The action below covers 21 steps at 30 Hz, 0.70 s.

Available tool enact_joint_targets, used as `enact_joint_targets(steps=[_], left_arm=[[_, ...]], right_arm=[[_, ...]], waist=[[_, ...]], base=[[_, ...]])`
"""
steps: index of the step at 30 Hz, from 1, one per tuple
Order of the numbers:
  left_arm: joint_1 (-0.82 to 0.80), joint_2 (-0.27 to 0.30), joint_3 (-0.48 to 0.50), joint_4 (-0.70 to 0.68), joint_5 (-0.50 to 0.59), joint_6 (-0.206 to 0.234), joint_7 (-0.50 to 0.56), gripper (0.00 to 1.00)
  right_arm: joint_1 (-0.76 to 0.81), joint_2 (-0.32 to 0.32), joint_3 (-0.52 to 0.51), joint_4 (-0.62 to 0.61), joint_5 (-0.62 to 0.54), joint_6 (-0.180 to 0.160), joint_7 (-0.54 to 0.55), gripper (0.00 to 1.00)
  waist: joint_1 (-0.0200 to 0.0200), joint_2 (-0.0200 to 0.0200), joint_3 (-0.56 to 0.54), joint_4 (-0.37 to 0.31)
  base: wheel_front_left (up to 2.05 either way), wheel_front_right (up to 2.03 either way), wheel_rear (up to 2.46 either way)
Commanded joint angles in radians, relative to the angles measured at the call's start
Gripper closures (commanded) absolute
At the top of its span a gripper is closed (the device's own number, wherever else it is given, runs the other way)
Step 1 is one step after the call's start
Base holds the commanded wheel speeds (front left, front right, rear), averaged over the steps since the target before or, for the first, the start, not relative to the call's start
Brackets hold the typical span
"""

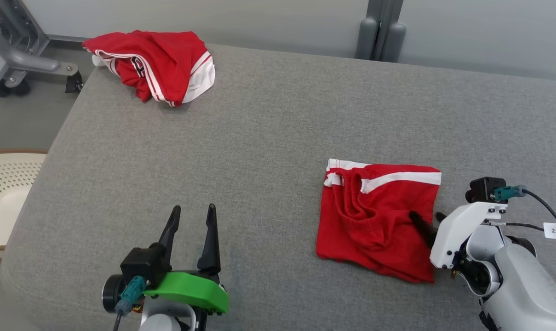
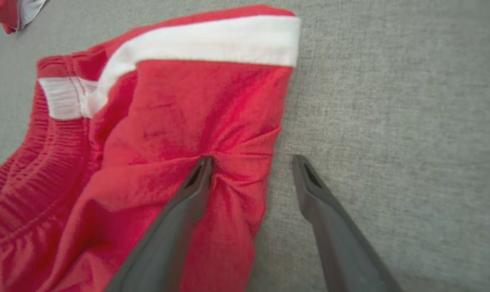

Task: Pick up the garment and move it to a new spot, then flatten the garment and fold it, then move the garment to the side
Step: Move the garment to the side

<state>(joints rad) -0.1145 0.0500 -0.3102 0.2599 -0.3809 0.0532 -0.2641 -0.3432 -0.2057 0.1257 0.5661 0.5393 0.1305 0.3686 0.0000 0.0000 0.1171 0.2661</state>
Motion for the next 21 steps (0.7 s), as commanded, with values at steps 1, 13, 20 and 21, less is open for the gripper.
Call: enact_joint_targets(steps=[1, 13, 20, 21], left_arm=[[-0.016, 0.001, 0.003, -0.005, -0.007, 0.006, 0.0, 0.0], [-0.033, 0.001, 0.003, -0.035, 0.004, -0.001, 0.0, 0.0], [-0.071, 0.001, -0.007, -0.051, 0.032, -0.008, 0.0, 0.0], [-0.077, 0.002, -0.006, -0.051, 0.04, -0.008, 0.0, 0.0]], right_arm=[[-0.01, -0.002, 0.012, 0.019, 0.009, 0.0, 0.007, 0.0], [-0.1, -0.063, 0.061, 0.037, 0.01, 0.0, -0.081, 1.0], [-0.145, -0.131, 0.023, 0.023, 0.005, 0.0, -0.107, 1.0], [-0.153, -0.134, 0.018, 0.02, 0.003, 0.0, -0.111, 1.0]], waist=[[0.0, 0.0, 0.01, 0.009], [0.0, 0.0, 0.054, -0.08], [0.0, 0.0, 0.113, -0.228], [0.0, 0.0, 0.124, -0.26]], base=[[0.0, 0.0, 0.0], [0.0, 0.0, 0.0], [0.0, 0.0, 0.0], [0.0, 0.0, 0.0]])
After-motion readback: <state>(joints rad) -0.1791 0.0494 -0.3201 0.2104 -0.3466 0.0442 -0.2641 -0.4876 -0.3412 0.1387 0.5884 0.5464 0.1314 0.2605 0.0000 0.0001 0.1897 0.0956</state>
